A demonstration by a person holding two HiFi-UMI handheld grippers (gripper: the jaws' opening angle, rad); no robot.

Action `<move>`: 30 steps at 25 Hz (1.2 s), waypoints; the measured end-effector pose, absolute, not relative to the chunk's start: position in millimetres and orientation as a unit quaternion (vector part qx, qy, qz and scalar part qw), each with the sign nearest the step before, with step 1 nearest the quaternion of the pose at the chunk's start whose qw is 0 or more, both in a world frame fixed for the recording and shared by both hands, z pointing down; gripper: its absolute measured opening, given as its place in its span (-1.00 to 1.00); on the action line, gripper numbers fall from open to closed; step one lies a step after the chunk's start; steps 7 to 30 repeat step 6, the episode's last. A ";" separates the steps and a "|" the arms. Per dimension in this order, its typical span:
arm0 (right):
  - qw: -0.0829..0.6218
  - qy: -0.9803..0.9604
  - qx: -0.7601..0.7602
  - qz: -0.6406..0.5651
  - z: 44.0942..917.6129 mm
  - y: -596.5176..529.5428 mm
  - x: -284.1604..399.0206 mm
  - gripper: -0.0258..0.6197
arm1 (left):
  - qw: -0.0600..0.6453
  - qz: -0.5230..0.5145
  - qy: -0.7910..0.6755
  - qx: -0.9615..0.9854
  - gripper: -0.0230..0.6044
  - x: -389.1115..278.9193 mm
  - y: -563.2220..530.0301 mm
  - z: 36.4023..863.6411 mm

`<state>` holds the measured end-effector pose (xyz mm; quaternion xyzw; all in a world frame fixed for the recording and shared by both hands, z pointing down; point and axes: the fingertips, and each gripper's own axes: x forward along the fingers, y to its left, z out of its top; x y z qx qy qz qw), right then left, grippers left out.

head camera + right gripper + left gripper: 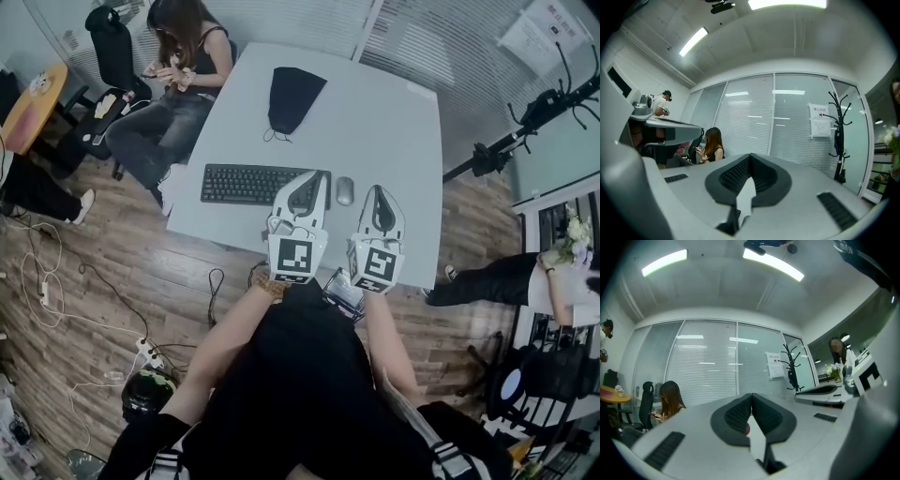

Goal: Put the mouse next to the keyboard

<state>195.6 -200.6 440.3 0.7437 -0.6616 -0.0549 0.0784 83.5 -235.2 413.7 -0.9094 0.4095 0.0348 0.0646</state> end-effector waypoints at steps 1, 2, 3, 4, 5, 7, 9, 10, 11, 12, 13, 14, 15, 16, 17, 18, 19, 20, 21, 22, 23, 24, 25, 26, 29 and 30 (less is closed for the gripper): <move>0.079 -0.661 0.744 -0.054 440.7 -200.8 197.1 -0.93 | 0.065 0.034 0.409 -0.910 -0.89 84.4 -235.3 414.2; 0.080 -0.660 0.745 -0.054 441.5 -200.8 198.8 -0.93 | 0.066 0.033 0.409 -0.910 -0.89 85.5 -235.3 414.8; 0.081 -0.660 0.745 -0.053 442.5 -200.6 200.8 -0.93 | 0.066 0.033 0.408 -0.910 -0.89 86.9 -235.1 415.5; 0.082 -0.659 0.746 -0.053 443.5 -200.2 203.0 -0.93 | 0.066 0.032 0.408 -0.910 -0.89 88.5 -234.8 416.2; 0.083 -0.659 0.746 -0.052 444.5 -199.8 205.4 -0.93 | 0.067 0.031 0.407 -0.910 -0.89 90.3 -234.5 416.8; 0.085 -0.658 0.746 -0.052 445.4 -199.4 207.9 -0.93 | 0.067 0.031 0.407 -0.910 -0.89 92.1 -234.2 417.4; 0.085 -0.658 0.746 -0.052 445.4 -199.4 207.9 -0.93 | 0.067 0.031 0.407 -0.910 -0.89 92.1 -234.2 417.4; 0.085 -0.658 0.746 -0.052 445.4 -199.4 207.9 -0.93 | 0.067 0.031 0.407 -0.910 -0.89 92.1 -234.2 417.4; 0.085 -0.658 0.746 -0.052 445.4 -199.4 207.9 -0.93 | 0.067 0.031 0.407 -0.910 -0.89 92.1 -234.2 417.4; 0.085 -0.658 0.746 -0.052 445.4 -199.4 207.9 -0.93 | 0.067 0.031 0.407 -0.910 -0.89 92.1 -234.2 417.4; 0.085 -0.658 0.746 -0.052 445.4 -199.4 207.9 -0.93 | 0.067 0.031 0.407 -0.910 -0.89 92.1 -234.2 417.4; 0.085 -0.658 0.746 -0.052 445.4 -199.4 207.9 -0.93 | 0.067 0.031 0.407 -0.910 -0.89 92.1 -234.2 417.4; 0.085 -0.658 0.746 -0.052 445.4 -199.4 207.9 -0.93 | 0.067 0.031 0.407 -0.910 -0.89 92.1 -234.2 417.4; 0.085 -0.658 0.746 -0.052 445.4 -199.4 207.9 -0.93 | 0.067 0.031 0.407 -0.910 -0.89 92.1 -234.2 417.4; 0.085 -0.658 0.746 -0.052 445.4 -199.4 207.9 -0.93 | 0.067 0.031 0.407 -0.910 -0.89 92.1 -234.2 417.4; 0.085 -0.658 0.746 -0.052 445.4 -199.4 207.9 -0.93 | 0.067 0.031 0.407 -0.910 -0.89 92.1 -234.2 417.4; 0.085 -0.658 0.746 -0.052 445.4 -199.4 207.9 -0.93 | 0.067 0.031 0.407 -0.910 -0.89 92.1 -234.2 417.4; 0.085 -0.658 0.746 -0.052 445.4 -199.4 207.9 -0.93 | 0.067 0.031 0.407 -0.910 -0.89 92.1 -234.2 417.4; 0.085 -0.658 0.746 -0.052 445.4 -199.4 207.9 -0.93 | 0.067 0.031 0.407 -0.910 -0.89 92.1 -234.2 417.4; 0.085 -0.658 0.746 -0.052 445.4 -199.4 207.9 -0.93 | 0.067 0.031 0.407 -0.910 -0.89 92.1 -234.2 417.4; 0.085 -0.658 0.746 -0.052 445.4 -199.4 207.9 -0.93 | 0.067 0.031 0.407 -0.910 -0.89 92.1 -234.2 417.4; 0.085 -0.658 0.746 -0.052 445.4 -199.4 207.9 -0.93 | 0.067 0.031 0.407 -0.910 -0.89 92.1 -234.2 417.4; 0.085 -0.658 0.746 -0.052 445.4 -199.4 207.9 -0.93 | 0.067 0.031 0.407 -0.910 -0.89 92.1 -234.2 417.4; 0.085 -0.658 0.746 -0.052 445.4 -199.4 207.9 -0.93 | 0.067 0.031 0.407 -0.910 -0.89 92.1 -234.2 417.4; 0.085 -0.658 0.746 -0.052 445.4 -199.4 207.9 -0.93 | 0.067 0.031 0.407 -0.910 -0.89 92.1 -234.2 417.4; 0.085 -0.658 0.746 -0.052 445.4 -199.4 207.9 -0.93 | 0.067 0.031 0.407 -0.910 -0.89 92.1 -234.2 417.4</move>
